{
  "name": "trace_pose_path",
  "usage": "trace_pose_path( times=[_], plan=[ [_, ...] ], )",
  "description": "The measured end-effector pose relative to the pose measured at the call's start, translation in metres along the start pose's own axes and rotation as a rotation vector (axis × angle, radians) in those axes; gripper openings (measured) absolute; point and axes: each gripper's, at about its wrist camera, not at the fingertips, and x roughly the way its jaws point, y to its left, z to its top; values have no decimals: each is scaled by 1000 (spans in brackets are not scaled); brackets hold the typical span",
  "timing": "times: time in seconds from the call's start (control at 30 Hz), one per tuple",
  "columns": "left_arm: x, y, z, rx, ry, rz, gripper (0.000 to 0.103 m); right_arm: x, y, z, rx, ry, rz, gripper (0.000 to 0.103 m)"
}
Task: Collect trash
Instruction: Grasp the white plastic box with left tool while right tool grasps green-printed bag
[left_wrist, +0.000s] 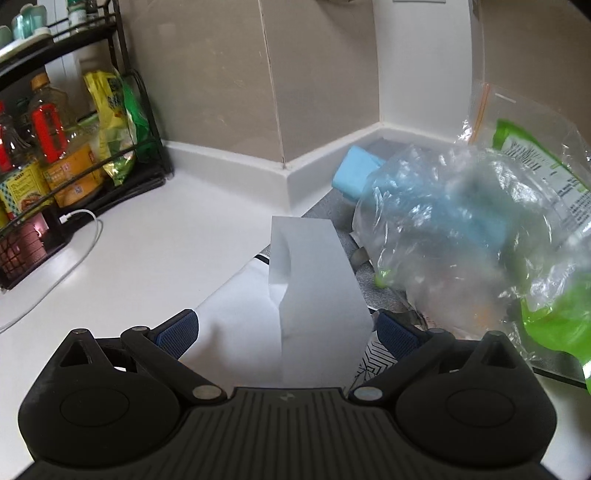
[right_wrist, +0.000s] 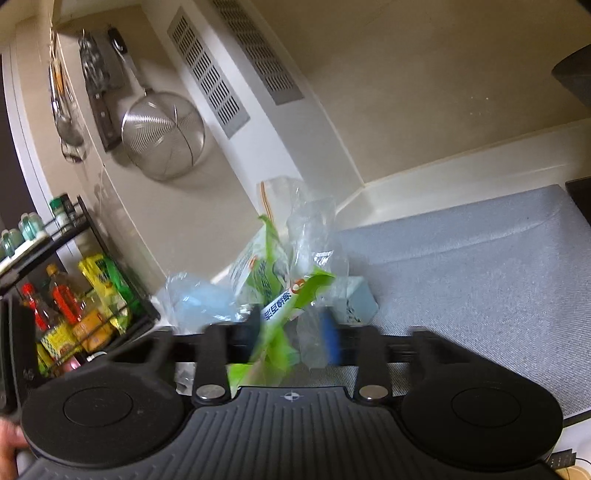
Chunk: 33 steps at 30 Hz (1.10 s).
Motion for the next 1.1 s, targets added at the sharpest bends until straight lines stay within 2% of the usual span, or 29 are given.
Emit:
trace_pose_path(
  times=[0.03,0.07,0.13,0.2,0.27,0.3,0.4,0.47,0.57,0.67,0.73,0.8,0.9,1.0,1.07,1.1],
  plan=[
    [-1,3,-1,-9,-13,1,100,-3,-1,1,-1,-14,-6,8],
    [-4,7,-3,-14,-33,-1,97,-5,-2,2,1,-37,-14,7],
    [-10,12,-7,11,-57,-13,73,-11,-3,4,6,-86,-28,4],
    [-15,18,-11,32,-63,-35,61,-18,-4,7,12,-141,-47,4],
    [-19,27,-15,25,-67,-56,55,-27,-7,9,24,-203,-49,3],
    [-22,34,-17,14,-68,-83,49,-32,-7,10,26,-243,-49,3],
    [-31,49,-24,-7,-82,-145,46,-48,-6,12,0,-360,-58,3],
    [-35,56,-28,13,-98,-161,46,-50,-5,14,-16,-375,-52,3],
    [-42,61,-34,48,-125,-168,46,-44,-7,15,1,-335,-61,4],
    [-53,57,-39,103,-184,-127,45,-41,-12,15,33,-312,-61,6],
    [-64,45,-43,199,-255,-75,45,-40,-13,14,45,-304,-67,6],
    [-73,31,-50,327,-310,-58,45,-38,-13,14,51,-296,-71,7],
    [-79,8,-67,493,-340,-76,46,-38,-13,13,54,-290,-75,7],
    [-79,-10,-90,618,-346,-83,48,-36,-13,13,54,-285,-78,7],
    [-79,-17,-100,656,-348,-77,68,-36,-14,13,57,-280,-79,7],
    [-80,-18,-103,645,-358,-67,94,-36,-15,13,61,-277,-80,7]
  ],
)
